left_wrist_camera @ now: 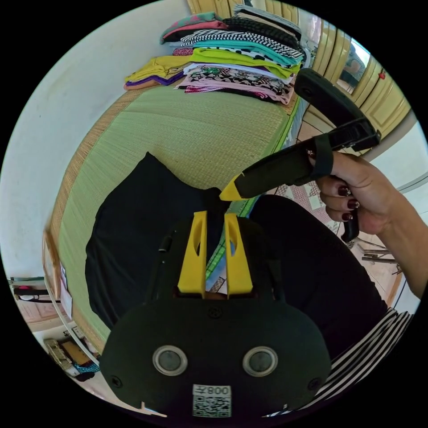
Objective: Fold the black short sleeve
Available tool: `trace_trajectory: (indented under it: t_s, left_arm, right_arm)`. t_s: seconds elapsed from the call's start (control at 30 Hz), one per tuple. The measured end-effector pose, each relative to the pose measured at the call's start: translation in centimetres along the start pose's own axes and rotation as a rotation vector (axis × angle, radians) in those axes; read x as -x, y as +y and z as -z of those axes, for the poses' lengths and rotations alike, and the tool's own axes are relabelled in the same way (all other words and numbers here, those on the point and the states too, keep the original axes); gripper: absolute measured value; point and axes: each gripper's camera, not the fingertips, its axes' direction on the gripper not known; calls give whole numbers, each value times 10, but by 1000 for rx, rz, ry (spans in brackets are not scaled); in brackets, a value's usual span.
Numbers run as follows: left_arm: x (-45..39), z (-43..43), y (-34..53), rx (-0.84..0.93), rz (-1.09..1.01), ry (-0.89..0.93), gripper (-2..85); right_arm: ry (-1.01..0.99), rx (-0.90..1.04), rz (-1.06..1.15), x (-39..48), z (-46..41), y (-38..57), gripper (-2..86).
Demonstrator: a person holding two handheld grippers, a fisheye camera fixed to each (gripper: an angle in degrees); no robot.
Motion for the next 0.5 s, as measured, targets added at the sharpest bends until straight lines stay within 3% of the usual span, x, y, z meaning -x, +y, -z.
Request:
trace_trajectory:
  t_s: [0.23,0.5]
  left_arm:
    - [17,32,6,-43,117,87,19]
    - [55,58,29,-117,293,232,12]
  right_arm:
    - [-36,-9,26,-3,-13,-13,8]
    - [-17,-96,-89,-38,-14,-46,14]
